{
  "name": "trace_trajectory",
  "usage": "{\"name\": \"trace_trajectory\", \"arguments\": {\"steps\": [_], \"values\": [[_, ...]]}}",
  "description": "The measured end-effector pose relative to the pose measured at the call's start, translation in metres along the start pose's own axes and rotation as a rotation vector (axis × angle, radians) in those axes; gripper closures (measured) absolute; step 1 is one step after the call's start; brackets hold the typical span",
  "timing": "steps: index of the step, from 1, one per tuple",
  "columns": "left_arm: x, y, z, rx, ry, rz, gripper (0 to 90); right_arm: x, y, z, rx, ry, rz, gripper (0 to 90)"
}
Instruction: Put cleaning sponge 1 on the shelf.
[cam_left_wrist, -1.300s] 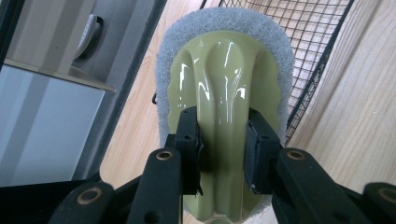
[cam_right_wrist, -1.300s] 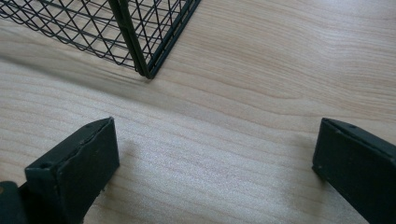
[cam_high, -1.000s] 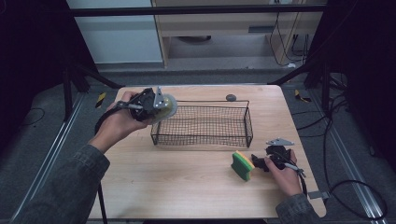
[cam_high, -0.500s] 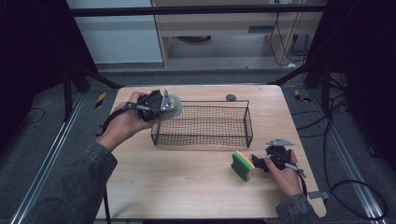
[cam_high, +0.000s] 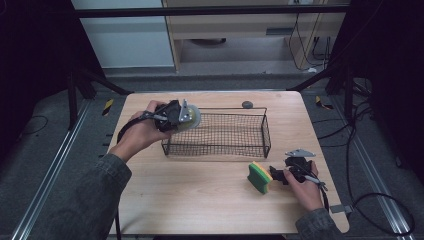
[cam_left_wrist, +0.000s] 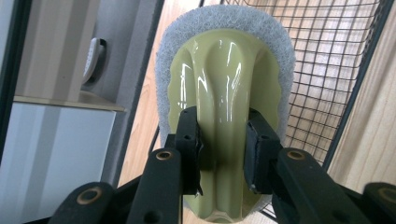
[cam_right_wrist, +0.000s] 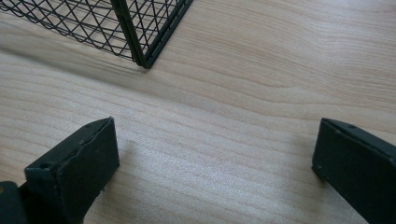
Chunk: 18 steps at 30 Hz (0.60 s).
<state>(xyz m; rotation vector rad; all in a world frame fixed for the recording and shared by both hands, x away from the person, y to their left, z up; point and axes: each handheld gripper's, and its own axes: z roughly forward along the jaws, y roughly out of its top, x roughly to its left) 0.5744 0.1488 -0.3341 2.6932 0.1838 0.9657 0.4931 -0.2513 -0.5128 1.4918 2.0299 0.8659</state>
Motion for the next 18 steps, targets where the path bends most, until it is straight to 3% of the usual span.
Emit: {"name": "trace_trajectory", "arguments": {"steps": [8, 18], "values": [[-0.006, 0.005, 0.008, 0.017, -0.012, 0.030, 70.4, 0.000, 0.000, 0.000, 0.001, 0.000, 0.002, 0.8], [-0.009, 0.004, 0.021, 0.027, -0.033, 0.027, 70.4, 0.000, 0.000, 0.000, 0.002, 0.000, 0.000, 0.8]]}}
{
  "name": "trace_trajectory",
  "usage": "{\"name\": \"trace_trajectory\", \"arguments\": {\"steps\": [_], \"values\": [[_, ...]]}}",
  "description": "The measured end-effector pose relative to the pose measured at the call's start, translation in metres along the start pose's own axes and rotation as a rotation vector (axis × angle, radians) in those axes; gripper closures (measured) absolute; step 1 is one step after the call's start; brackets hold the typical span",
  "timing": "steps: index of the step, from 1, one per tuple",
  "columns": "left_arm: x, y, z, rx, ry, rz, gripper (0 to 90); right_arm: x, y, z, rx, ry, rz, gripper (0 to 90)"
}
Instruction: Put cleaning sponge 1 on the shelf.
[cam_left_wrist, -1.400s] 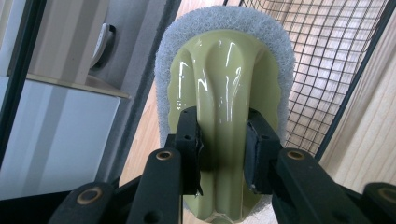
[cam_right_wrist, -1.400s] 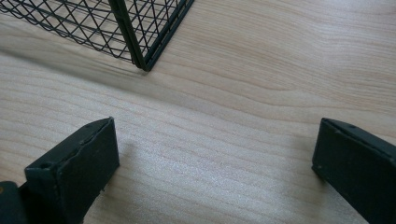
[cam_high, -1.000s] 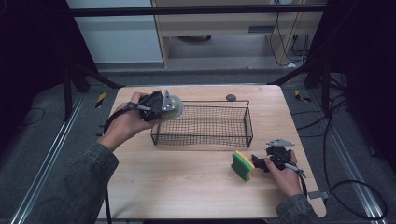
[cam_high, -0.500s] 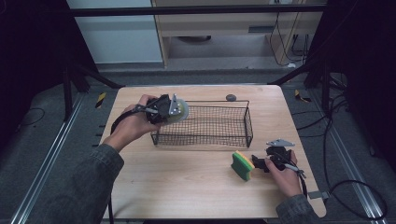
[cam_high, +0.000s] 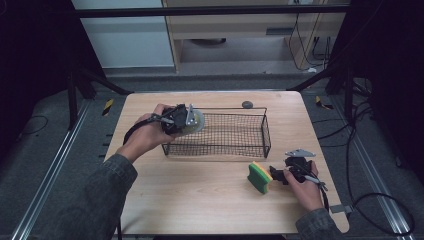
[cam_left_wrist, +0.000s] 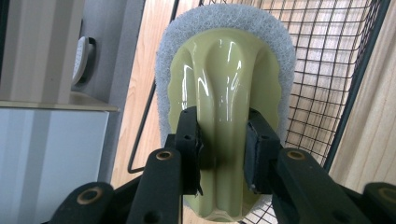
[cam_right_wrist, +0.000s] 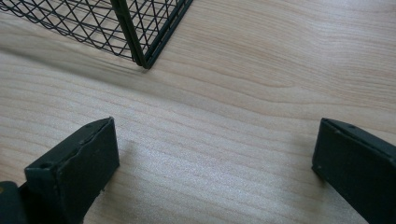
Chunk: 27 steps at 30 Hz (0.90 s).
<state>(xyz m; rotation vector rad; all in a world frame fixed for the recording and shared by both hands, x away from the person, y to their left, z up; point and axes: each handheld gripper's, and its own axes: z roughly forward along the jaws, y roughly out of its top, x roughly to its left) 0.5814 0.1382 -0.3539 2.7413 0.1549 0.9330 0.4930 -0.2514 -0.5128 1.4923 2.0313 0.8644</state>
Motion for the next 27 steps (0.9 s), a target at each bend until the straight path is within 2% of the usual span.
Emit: {"name": "trace_trajectory", "arguments": {"steps": [8, 27], "values": [[-0.003, -0.001, 0.007, 0.004, -0.018, 0.004, 70.4, 0.000, 0.000, 0.000, -0.001, 0.000, 0.003, 0.8], [-0.005, -0.005, 0.016, 0.014, -0.032, -0.001, 70.4, 0.000, 0.000, 0.000, -0.002, 0.001, 0.005, 0.8]]}}
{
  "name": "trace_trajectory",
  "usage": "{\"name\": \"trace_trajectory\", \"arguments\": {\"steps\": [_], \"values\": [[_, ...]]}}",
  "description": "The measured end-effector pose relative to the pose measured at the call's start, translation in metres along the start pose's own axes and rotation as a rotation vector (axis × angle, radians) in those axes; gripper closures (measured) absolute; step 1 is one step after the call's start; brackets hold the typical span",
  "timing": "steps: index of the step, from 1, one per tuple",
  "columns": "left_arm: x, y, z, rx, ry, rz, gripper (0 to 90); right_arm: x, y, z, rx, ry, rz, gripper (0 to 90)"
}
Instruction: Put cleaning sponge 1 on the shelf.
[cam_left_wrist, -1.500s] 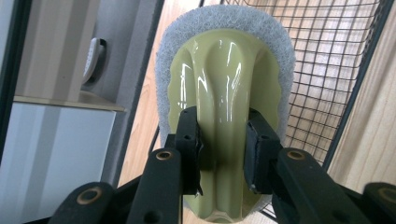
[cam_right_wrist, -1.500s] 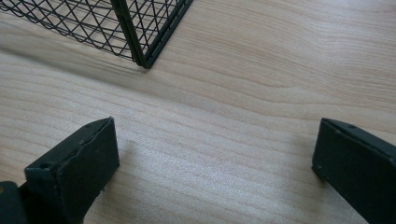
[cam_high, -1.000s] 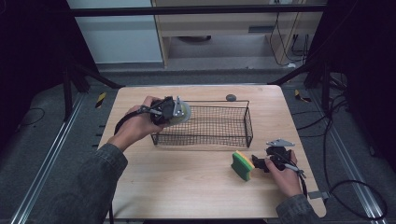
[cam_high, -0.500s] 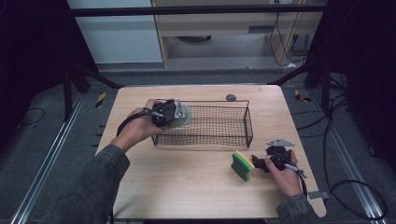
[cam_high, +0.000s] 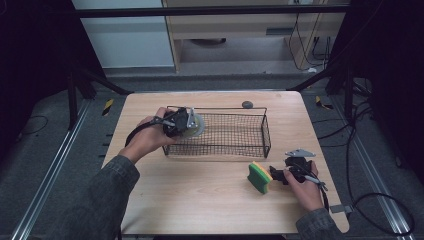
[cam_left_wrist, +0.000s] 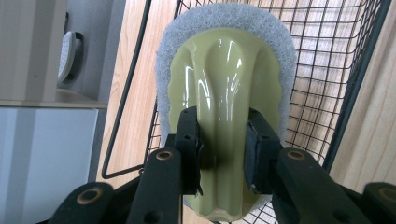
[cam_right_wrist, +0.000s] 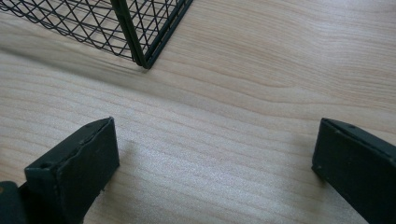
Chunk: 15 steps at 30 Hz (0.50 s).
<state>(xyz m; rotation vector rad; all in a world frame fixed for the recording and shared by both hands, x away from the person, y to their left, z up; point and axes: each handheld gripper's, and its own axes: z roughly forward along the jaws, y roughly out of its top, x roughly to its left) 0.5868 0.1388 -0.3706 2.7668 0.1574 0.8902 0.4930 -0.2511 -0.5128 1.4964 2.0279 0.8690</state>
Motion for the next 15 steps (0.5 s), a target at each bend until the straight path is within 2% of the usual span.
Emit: {"name": "trace_trajectory", "arguments": {"steps": [15], "values": [[-0.002, -0.007, 0.011, 0.030, -0.034, 0.002, 70.3, 0.000, 0.000, 0.000, 0.000, 0.000, -0.003, 0.8]]}}
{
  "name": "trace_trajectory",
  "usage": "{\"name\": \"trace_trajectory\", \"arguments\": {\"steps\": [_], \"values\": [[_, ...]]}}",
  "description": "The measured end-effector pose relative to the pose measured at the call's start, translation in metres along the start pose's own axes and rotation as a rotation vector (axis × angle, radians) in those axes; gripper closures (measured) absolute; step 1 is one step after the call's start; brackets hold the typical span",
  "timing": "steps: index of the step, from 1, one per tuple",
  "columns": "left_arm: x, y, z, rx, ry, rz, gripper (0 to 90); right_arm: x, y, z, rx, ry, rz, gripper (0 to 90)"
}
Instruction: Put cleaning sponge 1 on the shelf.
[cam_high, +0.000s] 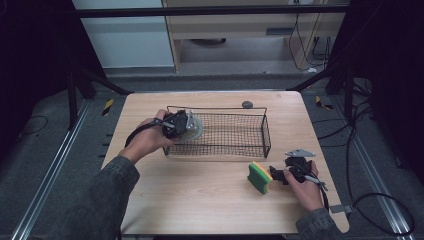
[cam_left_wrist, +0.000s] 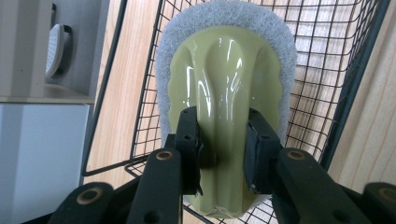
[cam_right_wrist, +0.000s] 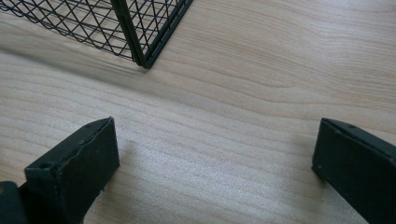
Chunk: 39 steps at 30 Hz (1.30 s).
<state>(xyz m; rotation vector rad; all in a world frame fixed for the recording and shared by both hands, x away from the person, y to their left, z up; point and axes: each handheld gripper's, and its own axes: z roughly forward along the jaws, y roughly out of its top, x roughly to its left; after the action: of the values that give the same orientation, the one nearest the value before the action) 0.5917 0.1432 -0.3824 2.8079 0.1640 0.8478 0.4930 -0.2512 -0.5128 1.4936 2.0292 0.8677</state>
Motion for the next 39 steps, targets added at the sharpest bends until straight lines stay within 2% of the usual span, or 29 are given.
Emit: {"name": "trace_trajectory", "arguments": {"steps": [14, 15, 21, 39], "values": [[-0.002, -0.003, 0.010, 0.004, -0.027, -0.019, 70.4, 0.000, 0.000, 0.000, 0.000, 0.000, 0.000, 0.8], [-0.001, -0.004, 0.012, 0.008, -0.041, -0.020, 70.4, 0.000, 0.000, 0.000, 0.001, 0.001, 0.003, 0.8], [0.001, -0.006, 0.017, 0.013, -0.055, -0.036, 70.3, 0.000, 0.000, 0.000, 0.000, 0.000, 0.000, 0.8], [0.002, -0.006, 0.027, 0.034, -0.093, -0.049, 70.2, 0.000, 0.000, 0.000, 0.001, 0.001, 0.001, 0.7]]}}
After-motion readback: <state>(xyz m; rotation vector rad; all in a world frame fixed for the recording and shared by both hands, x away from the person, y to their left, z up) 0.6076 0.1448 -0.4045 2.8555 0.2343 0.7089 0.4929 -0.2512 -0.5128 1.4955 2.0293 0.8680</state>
